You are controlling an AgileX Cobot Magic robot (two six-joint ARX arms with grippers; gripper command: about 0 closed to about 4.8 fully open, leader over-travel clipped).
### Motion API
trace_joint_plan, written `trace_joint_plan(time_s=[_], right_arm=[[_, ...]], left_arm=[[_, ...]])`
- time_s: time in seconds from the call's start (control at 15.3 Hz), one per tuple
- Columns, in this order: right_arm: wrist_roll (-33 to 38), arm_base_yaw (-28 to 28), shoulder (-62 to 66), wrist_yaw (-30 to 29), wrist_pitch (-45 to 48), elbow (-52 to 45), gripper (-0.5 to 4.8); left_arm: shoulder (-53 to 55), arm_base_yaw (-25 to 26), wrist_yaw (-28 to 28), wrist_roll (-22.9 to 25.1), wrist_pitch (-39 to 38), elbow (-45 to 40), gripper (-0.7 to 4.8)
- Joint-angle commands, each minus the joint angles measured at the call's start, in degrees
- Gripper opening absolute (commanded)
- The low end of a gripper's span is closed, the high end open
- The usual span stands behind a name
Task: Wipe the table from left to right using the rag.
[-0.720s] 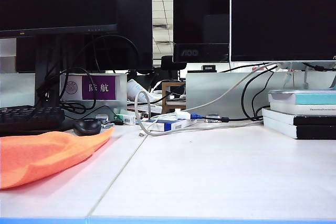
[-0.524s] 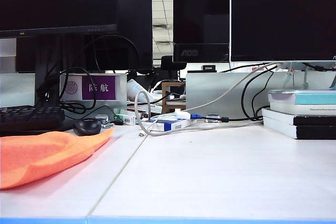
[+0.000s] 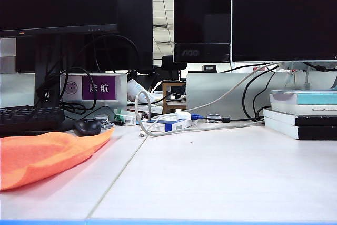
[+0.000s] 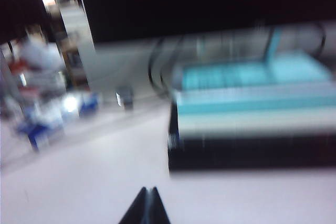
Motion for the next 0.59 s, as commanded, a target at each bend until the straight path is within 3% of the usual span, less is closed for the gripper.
trace_joint_plan(time_s=[0.07, 0.26, 0.33, 0.39, 0.46, 0.59], right_arm=[[-0.04, 0.09, 0.20, 0.11, -1.70, 6.16, -0.01], [-0.72, 0.09, 1.25, 0.04, -4.76, 11.06, -0.01], [-1.11, 0.11, 5.49, -1.25, -8.04, 17.81, -0.01], [-1.14, 0.11, 7.93, -2.84, -9.62, 20.48, -0.01], [-1.27, 0.11, 13.88, -6.69, -10.54, 25.97, -0.01], [-1.33, 0.15, 19.56, -8.00, -11.26, 31.45, -0.01]], left_arm=[[2.89, -0.04, -2.56, -1.60, 1.14, 4.24, -0.03], [9.92, -0.04, -2.47, -1.62, 1.09, 10.29, -0.03], [21.35, -0.02, -3.65, -1.05, -2.05, 20.70, -0.03], [25.51, -0.02, -4.26, -1.07, -4.44, 24.96, -0.03], [34.97, -0.02, -4.11, -1.09, -10.93, 34.49, -0.03], [41.79, -0.07, -2.19, -1.09, -15.93, 41.07, -0.03]])
